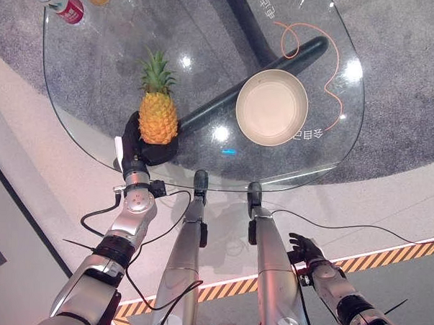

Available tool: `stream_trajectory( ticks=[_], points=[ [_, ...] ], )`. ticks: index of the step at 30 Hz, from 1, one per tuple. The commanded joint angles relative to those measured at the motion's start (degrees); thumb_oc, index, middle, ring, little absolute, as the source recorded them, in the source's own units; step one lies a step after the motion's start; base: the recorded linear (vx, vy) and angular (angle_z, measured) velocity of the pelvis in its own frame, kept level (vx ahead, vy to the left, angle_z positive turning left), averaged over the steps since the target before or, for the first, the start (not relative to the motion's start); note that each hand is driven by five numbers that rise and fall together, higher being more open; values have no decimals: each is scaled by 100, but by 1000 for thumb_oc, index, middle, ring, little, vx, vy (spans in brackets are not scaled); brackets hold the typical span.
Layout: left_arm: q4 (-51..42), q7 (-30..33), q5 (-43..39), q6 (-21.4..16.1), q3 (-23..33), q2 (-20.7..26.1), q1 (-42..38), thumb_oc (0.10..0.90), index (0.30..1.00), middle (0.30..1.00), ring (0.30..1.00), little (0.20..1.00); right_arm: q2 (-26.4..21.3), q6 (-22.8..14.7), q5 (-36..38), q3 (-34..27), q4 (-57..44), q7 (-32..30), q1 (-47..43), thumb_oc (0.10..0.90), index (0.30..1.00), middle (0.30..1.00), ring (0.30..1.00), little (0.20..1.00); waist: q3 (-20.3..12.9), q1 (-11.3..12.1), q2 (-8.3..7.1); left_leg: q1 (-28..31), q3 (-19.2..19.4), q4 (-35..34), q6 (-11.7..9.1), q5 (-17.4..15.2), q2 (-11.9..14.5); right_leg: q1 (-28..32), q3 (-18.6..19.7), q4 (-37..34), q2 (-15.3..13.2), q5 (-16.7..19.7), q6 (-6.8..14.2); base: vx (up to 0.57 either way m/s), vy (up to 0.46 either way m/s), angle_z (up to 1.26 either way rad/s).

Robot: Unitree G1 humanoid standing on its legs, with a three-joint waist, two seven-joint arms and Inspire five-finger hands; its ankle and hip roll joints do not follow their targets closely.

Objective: Pick up the fruit to the plate

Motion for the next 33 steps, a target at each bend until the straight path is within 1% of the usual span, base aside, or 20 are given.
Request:
stream_trajectory(
  ticks=[1, 2, 3, 9, 15, 22, 28, 33],
  points=[
    [702, -267, -414, 502, 28, 123, -654, 399, 556, 556, 556, 499, -89, 62, 193, 239, -241, -51, 289, 800, 900, 900, 900, 900, -67, -269, -132, -189, 183, 988, 310, -856, -442, 70, -242, -1254, 212, 978, 32, 0, 0, 0],
    [675, -258, -396, 481, 25, 141, -691, 185, 373, 373, 373, 285, -87, 62, 194, 237, -250, -57, 301, 800, 900, 900, 900, 900, -67, -268, -130, -189, 177, 994, 311, -859, -448, 70, -243, -1251, 209, 981, 36, 0, 0, 0],
    [667, -289, -405, 446, 31, 161, -722, 100, 300, 300, 300, 200, -91, 58, 190, 232, -252, -53, 309, 800, 900, 900, 900, 900, -67, -268, -131, -189, 174, 997, 312, -861, -450, 75, -249, -1255, 203, 980, 37, 0, 0, 0],
    [632, -331, -386, 537, 55, 217, -816, 100, 300, 300, 300, 200, -77, -4, 200, 217, -218, -33, 377, 800, 900, 900, 900, 900, -67, -256, -128, -171, 151, 1006, 308, -875, -468, 106, -272, -1264, 183, 977, 56, 4, -11, 4],
    [698, -303, -400, 605, 58, 176, -792, 100, 300, 300, 300, 200, -48, -5, 222, 213, -209, -41, 379, 800, 900, 900, 900, 900, -67, -248, -137, -174, 151, 1021, 304, -885, -466, 103, -291, -1244, 183, 963, 62, 6, -11, 3],
    [761, -257, -391, 566, 81, 162, -753, 100, 300, 300, 300, 200, -35, -13, 227, 224, -224, -59, 413, 800, 900, 900, 900, 900, -67, -242, -140, -174, 144, 1029, 296, -889, -462, 99, -300, -1211, 194, 933, 59, 8, -6, 1],
    [773, -255, -401, 558, 108, 225, -761, 100, 300, 300, 300, 200, -28, -95, 221, 216, -180, -70, 446, 800, 900, 900, 900, 900, -67, -218, -126, -108, 120, 991, 298, -878, -477, 167, -315, -1214, 196, 910, 60, 6, -20, 1],
    [788, -242, -410, 438, 150, 194, -690, 100, 300, 300, 300, 200, 7, -176, 373, 163, -124, -150, 465, 800, 900, 900, 900, 900, -67, -196, -103, -21, 116, 967, 295, -883, -483, 263, -337, -1218, 185, 875, 62, 0, -14, 0]
  ],
)
